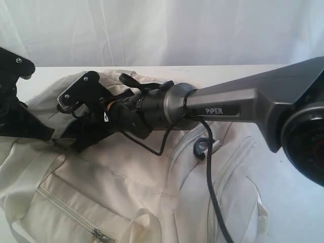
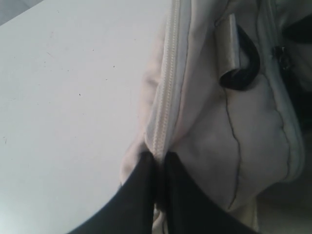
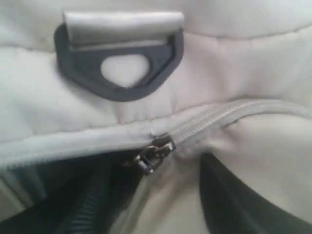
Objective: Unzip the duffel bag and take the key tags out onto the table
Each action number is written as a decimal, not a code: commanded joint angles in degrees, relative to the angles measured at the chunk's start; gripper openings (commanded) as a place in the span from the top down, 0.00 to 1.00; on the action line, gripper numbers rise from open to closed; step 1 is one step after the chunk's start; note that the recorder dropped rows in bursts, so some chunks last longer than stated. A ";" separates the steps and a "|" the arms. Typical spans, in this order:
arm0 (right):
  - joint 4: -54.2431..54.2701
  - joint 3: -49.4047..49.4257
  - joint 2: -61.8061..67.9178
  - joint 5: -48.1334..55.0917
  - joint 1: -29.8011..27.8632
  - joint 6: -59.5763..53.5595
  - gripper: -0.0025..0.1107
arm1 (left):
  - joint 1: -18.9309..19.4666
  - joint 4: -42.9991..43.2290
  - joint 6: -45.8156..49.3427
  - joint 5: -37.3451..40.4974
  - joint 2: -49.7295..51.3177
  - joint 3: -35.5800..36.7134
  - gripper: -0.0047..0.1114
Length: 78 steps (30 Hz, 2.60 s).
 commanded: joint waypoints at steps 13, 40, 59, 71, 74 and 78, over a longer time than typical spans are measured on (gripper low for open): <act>0.95 -0.91 1.33 -3.25 1.01 2.80 0.57 | 0.05 0.52 -0.67 0.28 -0.44 0.37 0.96; 0.53 -0.91 -10.42 8.23 -1.82 0.31 0.98 | 0.05 0.63 0.77 8.46 -0.44 0.37 0.96; -0.68 -0.57 -10.65 14.96 -8.98 1.86 0.98 | 0.05 8.47 -10.77 31.49 -3.34 2.07 0.96; -0.57 -0.57 -11.49 16.21 -16.08 6.63 0.98 | 0.05 8.25 -10.96 29.24 -10.73 3.60 0.96; -0.32 -0.57 -12.91 16.61 -15.35 6.73 0.98 | 0.05 8.17 -10.96 17.62 -10.73 3.60 0.96; 1.06 -0.57 -15.08 19.45 -13.65 6.73 0.93 | 0.05 8.03 -11.07 10.22 -10.73 3.60 0.91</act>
